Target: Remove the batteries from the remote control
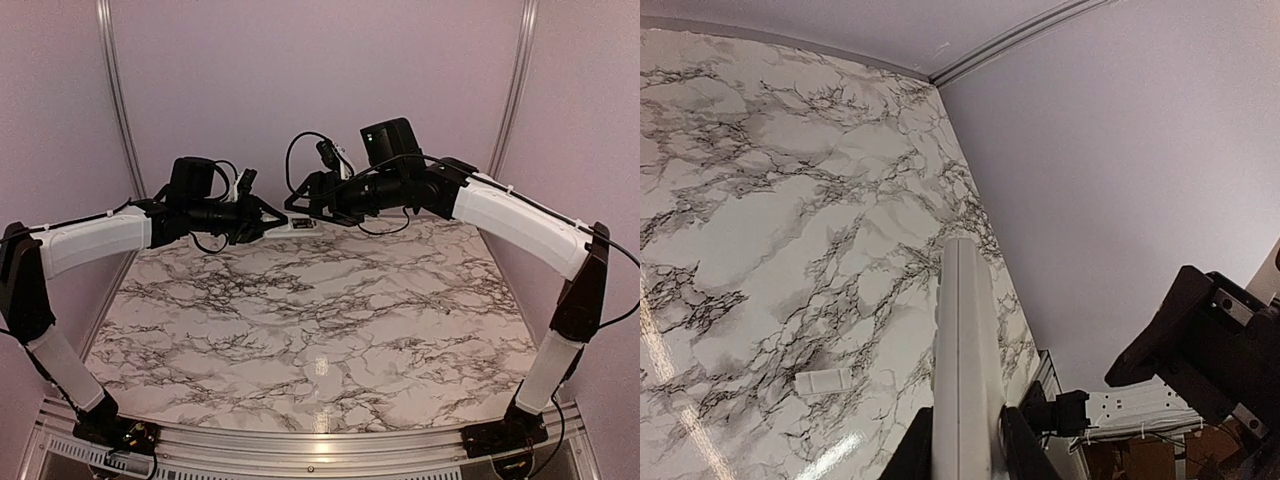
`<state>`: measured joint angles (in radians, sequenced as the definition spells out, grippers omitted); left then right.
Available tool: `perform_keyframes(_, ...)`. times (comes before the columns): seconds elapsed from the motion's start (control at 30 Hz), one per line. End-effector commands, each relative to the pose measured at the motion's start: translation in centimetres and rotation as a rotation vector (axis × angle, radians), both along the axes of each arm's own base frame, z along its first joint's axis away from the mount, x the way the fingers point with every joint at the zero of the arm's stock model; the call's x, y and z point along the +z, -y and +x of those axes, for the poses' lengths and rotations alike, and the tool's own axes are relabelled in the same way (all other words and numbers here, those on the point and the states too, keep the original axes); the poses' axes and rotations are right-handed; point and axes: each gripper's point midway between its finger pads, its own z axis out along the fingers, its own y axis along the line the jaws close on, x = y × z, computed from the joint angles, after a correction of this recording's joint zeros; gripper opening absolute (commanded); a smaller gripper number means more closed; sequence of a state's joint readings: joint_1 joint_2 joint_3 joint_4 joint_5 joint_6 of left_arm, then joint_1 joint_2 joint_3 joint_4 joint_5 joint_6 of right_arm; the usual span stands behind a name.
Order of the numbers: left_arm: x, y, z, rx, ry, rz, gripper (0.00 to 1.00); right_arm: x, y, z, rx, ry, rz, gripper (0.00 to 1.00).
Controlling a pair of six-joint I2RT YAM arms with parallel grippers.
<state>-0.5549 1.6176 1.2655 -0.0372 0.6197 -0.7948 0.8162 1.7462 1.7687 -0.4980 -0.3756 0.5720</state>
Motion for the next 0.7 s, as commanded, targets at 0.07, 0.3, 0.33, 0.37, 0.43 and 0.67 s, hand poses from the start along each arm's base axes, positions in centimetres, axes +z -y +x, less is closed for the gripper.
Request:
perform_keyframes(0.07, 0.8, -0.2, 1.6, 0.017, 0.052, 0.002, 0.0, 0.5, -0.8, 0.0, 0.011, 0.006, 0.018, 0.76)
perform_keyframes(0.3, 0.4, -1.2, 2.1, 0.022, 0.061, 0.018, 0.0, 0.0, 0.7, 1.6, -0.095, 0.039, -0.058, 0.76)
perform_keyframes(0.33, 0.3, -1.3, 2.0, 0.017, 0.062, 0.023, 0.0, 0.0, 1.0, 1.9, -0.113, 0.045, -0.072, 0.76)
perform_keyframes(0.37, 0.1, -1.4, 1.9, 0.013, 0.062, 0.031, 0.0, 0.0, 1.4, 2.2, -0.138, 0.052, -0.089, 0.77)
perform_keyframes(0.43, -0.5, -1.7, 1.5, -0.003, 0.059, 0.05, 0.0, -0.2, 2.6, 3.0, -0.199, 0.063, -0.128, 0.77)
perform_keyframes(0.67, -4.7, -2.3, -1.5, -0.099, -0.029, 0.086, 0.0, -3.6, 9.8, 5.8, -0.469, -0.01, -0.267, 0.78)
